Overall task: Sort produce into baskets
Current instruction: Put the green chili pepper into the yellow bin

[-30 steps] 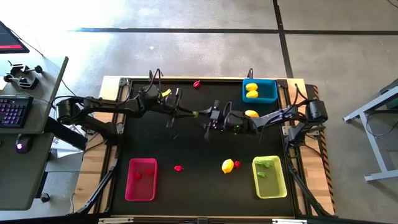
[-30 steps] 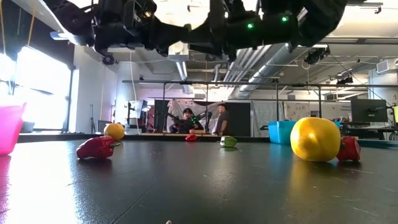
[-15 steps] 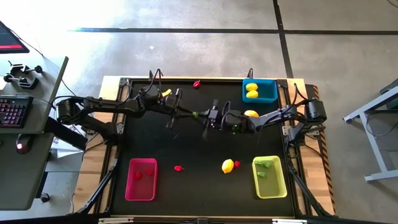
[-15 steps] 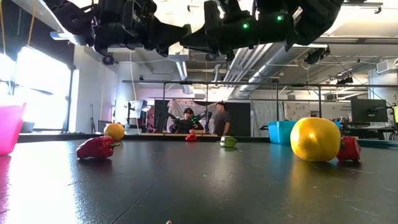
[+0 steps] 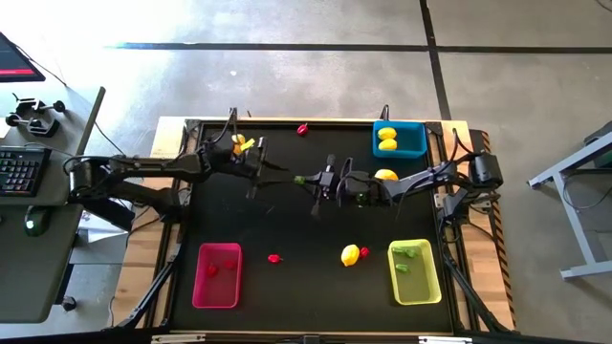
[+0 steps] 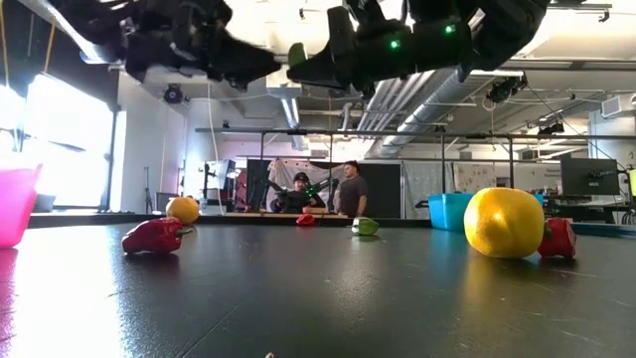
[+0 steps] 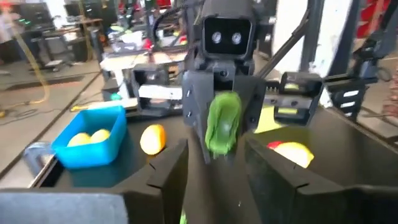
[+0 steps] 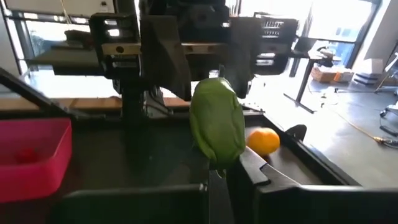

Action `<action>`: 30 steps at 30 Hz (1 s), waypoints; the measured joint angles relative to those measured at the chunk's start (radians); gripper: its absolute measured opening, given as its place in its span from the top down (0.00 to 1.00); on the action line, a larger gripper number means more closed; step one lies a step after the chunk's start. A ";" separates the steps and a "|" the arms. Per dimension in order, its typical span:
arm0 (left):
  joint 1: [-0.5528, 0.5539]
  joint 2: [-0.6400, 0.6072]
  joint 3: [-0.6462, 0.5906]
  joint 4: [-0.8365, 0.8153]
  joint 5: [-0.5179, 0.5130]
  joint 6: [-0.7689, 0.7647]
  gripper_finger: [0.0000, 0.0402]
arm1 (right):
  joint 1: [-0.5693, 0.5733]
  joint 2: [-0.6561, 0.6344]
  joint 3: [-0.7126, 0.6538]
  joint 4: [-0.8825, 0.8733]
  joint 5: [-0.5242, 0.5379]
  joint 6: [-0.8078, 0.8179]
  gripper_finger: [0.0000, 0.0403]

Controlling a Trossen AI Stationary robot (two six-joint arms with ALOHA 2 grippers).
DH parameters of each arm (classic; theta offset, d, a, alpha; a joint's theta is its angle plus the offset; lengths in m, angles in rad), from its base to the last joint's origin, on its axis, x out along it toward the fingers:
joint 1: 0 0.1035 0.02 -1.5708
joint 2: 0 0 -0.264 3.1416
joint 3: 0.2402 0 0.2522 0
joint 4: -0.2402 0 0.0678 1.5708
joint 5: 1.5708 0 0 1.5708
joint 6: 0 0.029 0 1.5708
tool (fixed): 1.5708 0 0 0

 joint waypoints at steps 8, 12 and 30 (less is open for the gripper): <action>-0.049 -0.171 -0.229 0.130 -0.151 -0.061 0.65 | -0.009 -0.059 0.000 -0.161 0.003 0.044 0.97; -0.109 -0.262 -0.305 0.119 -0.241 -0.095 0.67 | -0.008 -0.092 0.000 -0.257 0.003 0.063 0.97; -0.261 -0.584 -0.541 0.055 -0.463 -0.143 0.69 | 0.065 -0.312 0.000 -0.836 0.039 0.300 0.98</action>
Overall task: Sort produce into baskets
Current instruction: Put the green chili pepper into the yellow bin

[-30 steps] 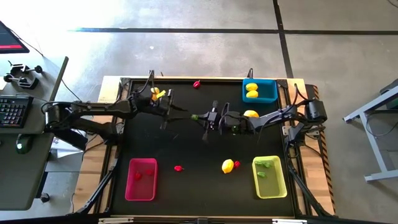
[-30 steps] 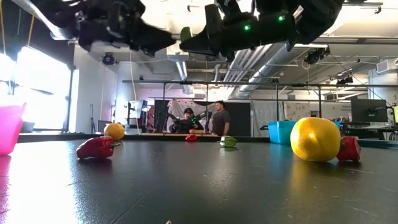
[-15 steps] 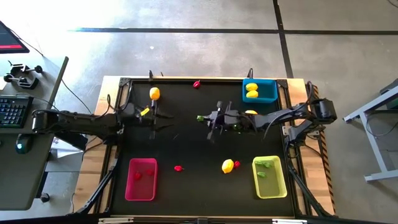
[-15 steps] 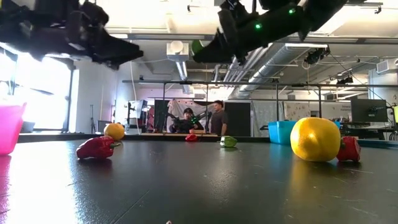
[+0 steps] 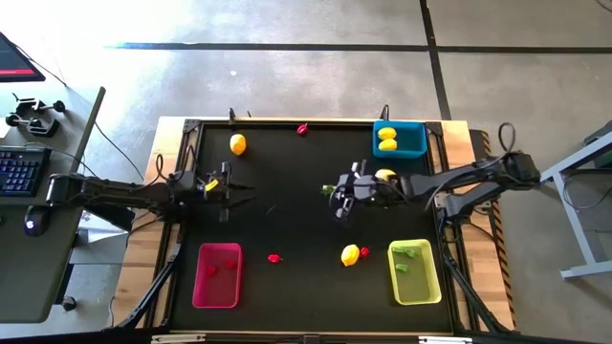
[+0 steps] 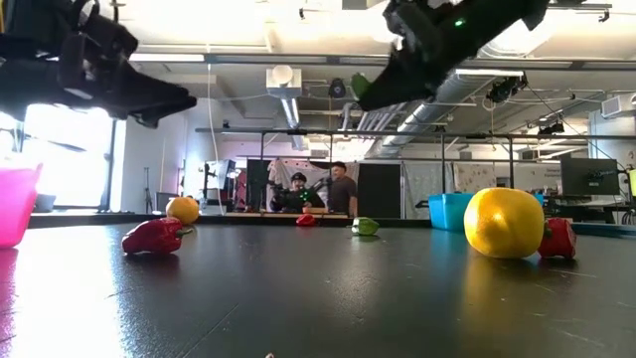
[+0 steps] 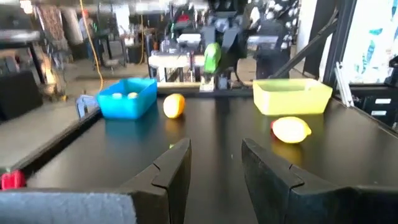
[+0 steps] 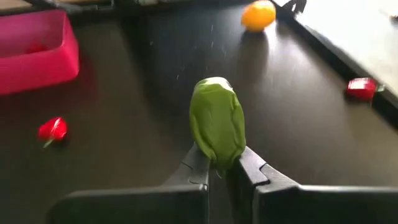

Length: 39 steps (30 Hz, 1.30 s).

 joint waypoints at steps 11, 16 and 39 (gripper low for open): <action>0.000 -0.199 0.001 -0.222 0.000 -0.017 0.69 | 0.137 -0.179 0.000 -0.457 -0.045 0.377 0.95; 0.001 -0.303 0.001 -0.351 0.019 -0.074 0.69 | 0.212 -0.234 0.000 -0.613 -0.128 0.560 0.95; 0.001 -0.432 0.002 -0.541 0.016 -0.108 0.69 | 0.580 -0.154 -0.005 -0.921 -0.548 1.426 0.95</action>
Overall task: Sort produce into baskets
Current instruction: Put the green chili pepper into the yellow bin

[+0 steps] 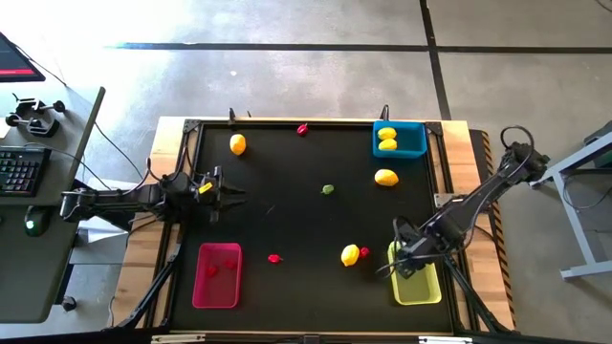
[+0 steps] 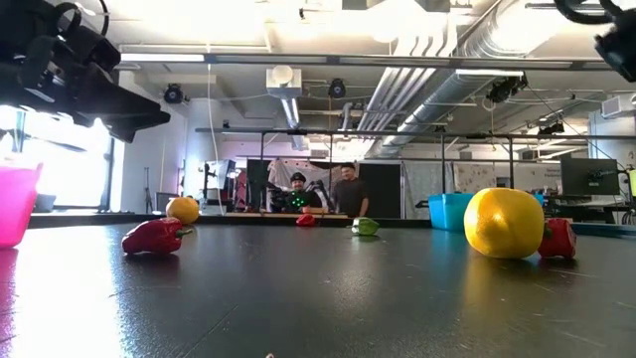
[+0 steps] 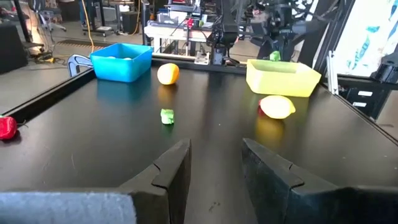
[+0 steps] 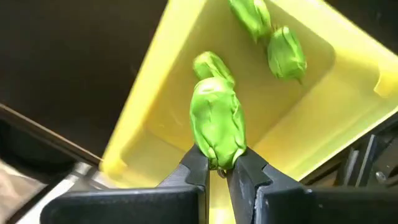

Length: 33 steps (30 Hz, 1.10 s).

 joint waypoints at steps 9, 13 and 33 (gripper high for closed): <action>0.000 0.000 0.000 0.000 0.000 -0.010 0.69 | -0.002 0.119 0.000 0.030 -0.054 -0.088 0.95; 0.000 0.000 0.000 0.000 0.000 -0.010 0.69 | -0.019 0.138 -0.002 0.036 -0.093 -0.094 0.95; 0.000 0.000 0.000 0.000 0.000 -0.011 0.69 | -0.014 0.179 0.045 0.006 -0.030 0.323 0.95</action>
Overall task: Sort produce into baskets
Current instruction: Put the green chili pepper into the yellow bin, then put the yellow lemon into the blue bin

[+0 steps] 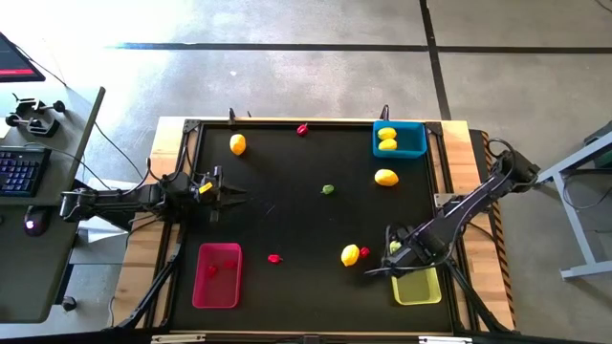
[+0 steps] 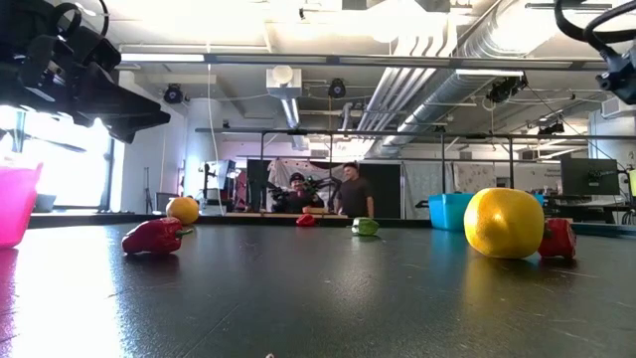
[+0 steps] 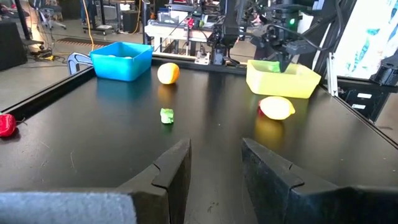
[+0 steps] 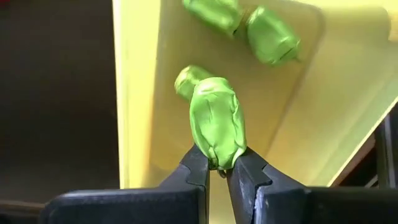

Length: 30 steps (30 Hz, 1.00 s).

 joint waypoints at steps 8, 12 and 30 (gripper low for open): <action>0.000 0.000 0.000 0.000 0.000 0.000 0.69 | 0.002 0.044 0.000 -0.009 0.003 -0.016 0.95; 0.000 0.000 0.000 0.000 0.000 0.000 0.69 | 0.002 0.084 0.000 -0.004 0.004 -0.035 0.95; 0.000 0.000 0.000 0.000 0.000 0.000 0.69 | -0.007 0.101 0.039 -0.068 -0.158 -0.343 0.50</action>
